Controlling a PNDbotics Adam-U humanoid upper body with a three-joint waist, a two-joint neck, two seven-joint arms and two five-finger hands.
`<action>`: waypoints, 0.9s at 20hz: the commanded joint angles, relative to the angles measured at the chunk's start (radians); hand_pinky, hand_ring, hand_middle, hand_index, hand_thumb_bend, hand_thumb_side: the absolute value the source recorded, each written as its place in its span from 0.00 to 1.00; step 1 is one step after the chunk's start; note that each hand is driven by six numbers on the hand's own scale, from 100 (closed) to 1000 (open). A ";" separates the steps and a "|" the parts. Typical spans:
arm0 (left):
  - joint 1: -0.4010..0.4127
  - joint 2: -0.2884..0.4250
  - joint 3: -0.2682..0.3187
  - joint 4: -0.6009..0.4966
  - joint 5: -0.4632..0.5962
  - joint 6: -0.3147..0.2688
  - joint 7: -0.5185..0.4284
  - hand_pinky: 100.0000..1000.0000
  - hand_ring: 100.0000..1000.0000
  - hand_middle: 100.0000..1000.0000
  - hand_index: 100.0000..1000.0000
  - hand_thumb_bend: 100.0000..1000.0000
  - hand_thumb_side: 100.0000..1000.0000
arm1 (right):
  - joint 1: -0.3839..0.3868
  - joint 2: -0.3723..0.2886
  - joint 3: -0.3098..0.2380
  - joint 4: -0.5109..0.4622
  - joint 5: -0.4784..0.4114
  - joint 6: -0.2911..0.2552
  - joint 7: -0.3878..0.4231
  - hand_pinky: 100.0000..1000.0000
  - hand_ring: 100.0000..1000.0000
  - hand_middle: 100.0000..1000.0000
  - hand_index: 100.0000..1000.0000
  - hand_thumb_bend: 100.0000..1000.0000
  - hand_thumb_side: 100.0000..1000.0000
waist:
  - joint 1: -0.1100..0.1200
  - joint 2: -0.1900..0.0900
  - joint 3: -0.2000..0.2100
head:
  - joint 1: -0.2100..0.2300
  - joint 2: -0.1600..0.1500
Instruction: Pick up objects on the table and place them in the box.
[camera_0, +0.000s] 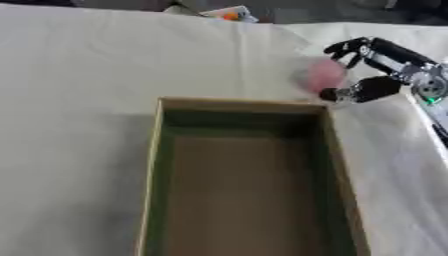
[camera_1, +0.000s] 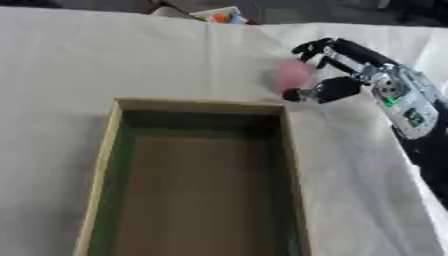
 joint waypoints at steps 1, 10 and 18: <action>-0.003 0.024 0.002 -0.021 -0.008 0.000 -0.003 0.49 0.46 0.48 0.81 0.00 0.98 | -0.007 -0.048 -0.008 -0.015 0.009 -0.004 0.000 0.63 0.79 0.55 0.79 0.33 0.67 | 0.001 -0.021 -0.003 | -0.002 -0.005; -0.007 0.019 0.007 -0.021 -0.018 -0.008 0.002 0.49 0.46 0.48 0.80 0.00 0.97 | 0.001 -0.045 -0.008 -0.011 0.053 -0.039 0.011 0.61 0.75 0.49 0.73 0.16 0.45 | 0.000 -0.015 0.002 | -0.011 -0.016; -0.005 0.016 0.009 -0.021 -0.021 -0.004 0.003 0.49 0.46 0.48 0.80 0.00 0.98 | -0.001 -0.039 -0.020 -0.008 0.064 -0.063 -0.025 0.54 0.69 0.43 0.65 0.00 0.44 | -0.003 -0.014 0.001 | -0.007 -0.013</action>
